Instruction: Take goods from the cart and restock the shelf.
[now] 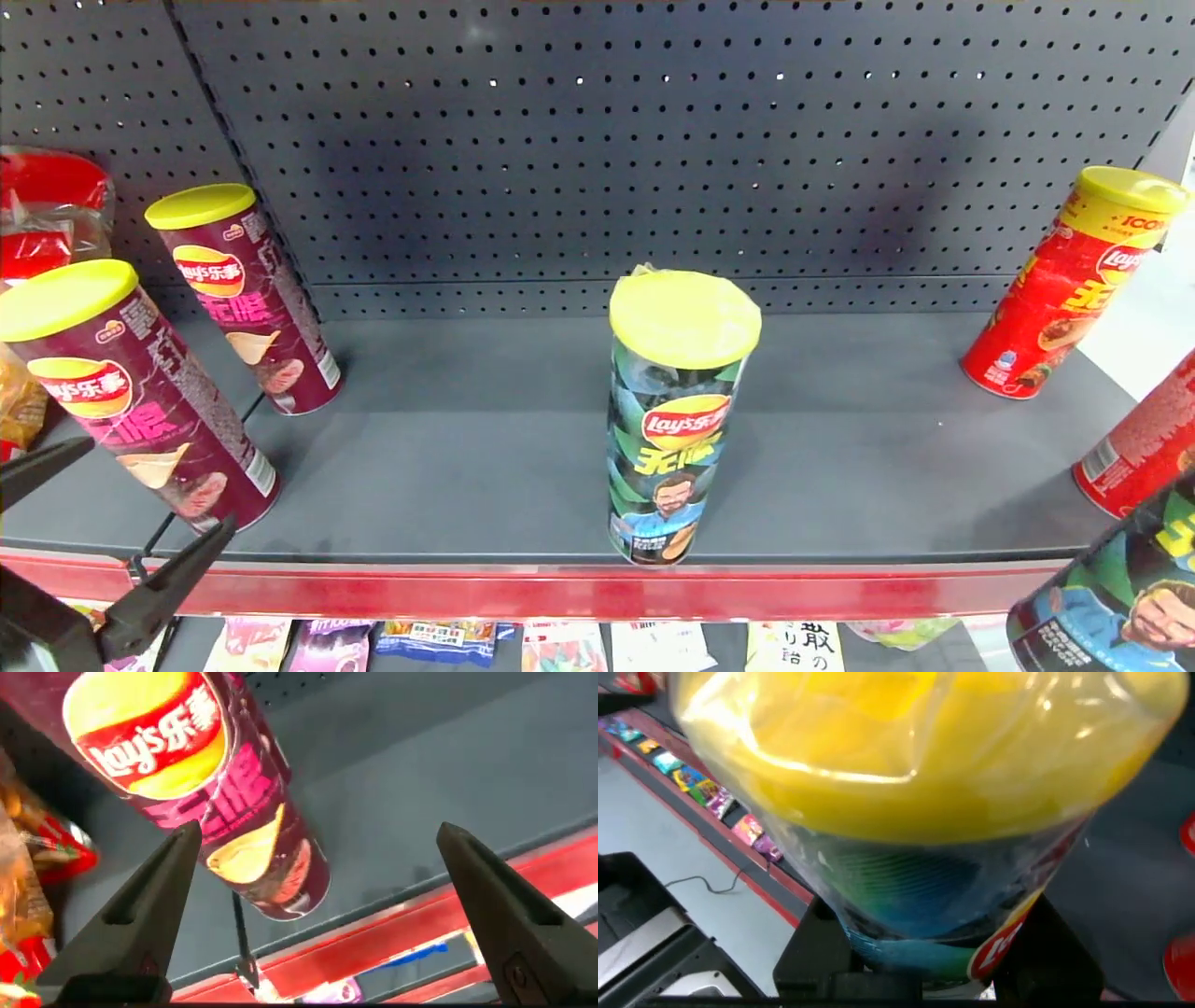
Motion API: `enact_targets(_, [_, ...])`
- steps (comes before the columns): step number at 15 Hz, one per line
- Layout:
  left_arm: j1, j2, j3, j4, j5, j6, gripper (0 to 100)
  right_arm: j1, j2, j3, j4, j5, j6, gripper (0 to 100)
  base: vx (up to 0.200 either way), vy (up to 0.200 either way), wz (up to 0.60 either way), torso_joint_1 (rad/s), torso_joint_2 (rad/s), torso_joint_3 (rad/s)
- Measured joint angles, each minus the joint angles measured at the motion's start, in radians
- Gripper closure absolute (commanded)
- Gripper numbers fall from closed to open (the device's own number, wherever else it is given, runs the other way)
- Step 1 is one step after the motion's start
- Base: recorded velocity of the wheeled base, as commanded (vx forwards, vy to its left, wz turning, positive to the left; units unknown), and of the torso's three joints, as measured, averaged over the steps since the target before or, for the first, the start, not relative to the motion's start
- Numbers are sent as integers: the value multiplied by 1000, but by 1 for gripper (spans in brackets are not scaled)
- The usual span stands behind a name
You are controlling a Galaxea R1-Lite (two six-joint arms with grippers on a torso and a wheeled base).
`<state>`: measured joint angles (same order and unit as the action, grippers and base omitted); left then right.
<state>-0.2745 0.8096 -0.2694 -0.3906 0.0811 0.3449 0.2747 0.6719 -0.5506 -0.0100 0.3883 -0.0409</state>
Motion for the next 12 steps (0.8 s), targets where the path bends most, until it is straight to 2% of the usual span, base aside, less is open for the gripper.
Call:
enact_targets(1, [0,-6,9,1,-14,17,0,20,25,-26,-2,-1,-1,100,0,0,0,0,0,0])
enact_targets(3, [-1,-19,23,0,-48,27,0,42,77,-63,-3,-1,-1,100,0,0,0,0,0,0])
enact_targets(5, [-6,-41,37,1,-139,28,0,55,131,-98,-7,1,-3,100,0,0,0,0,0,0])
enact_targets(7, [-7,-61,56,4,-266,22,0,74,193,-123,-49,2,-3,100,0,0,0,0,0,0])
enact_targets(8, [-7,-64,61,18,-287,19,0,80,223,-129,-85,2,-3,100,0,0,0,0,0,0])
enact_targets(10, [-6,-67,58,66,-292,-2,0,87,306,-138,-175,3,-3,100,0,0,0,0,0,0])
enact_targets(12, [-6,-63,48,69,-292,-13,0,90,395,-157,-272,2,-3,100,0,0,0,0,0,0])
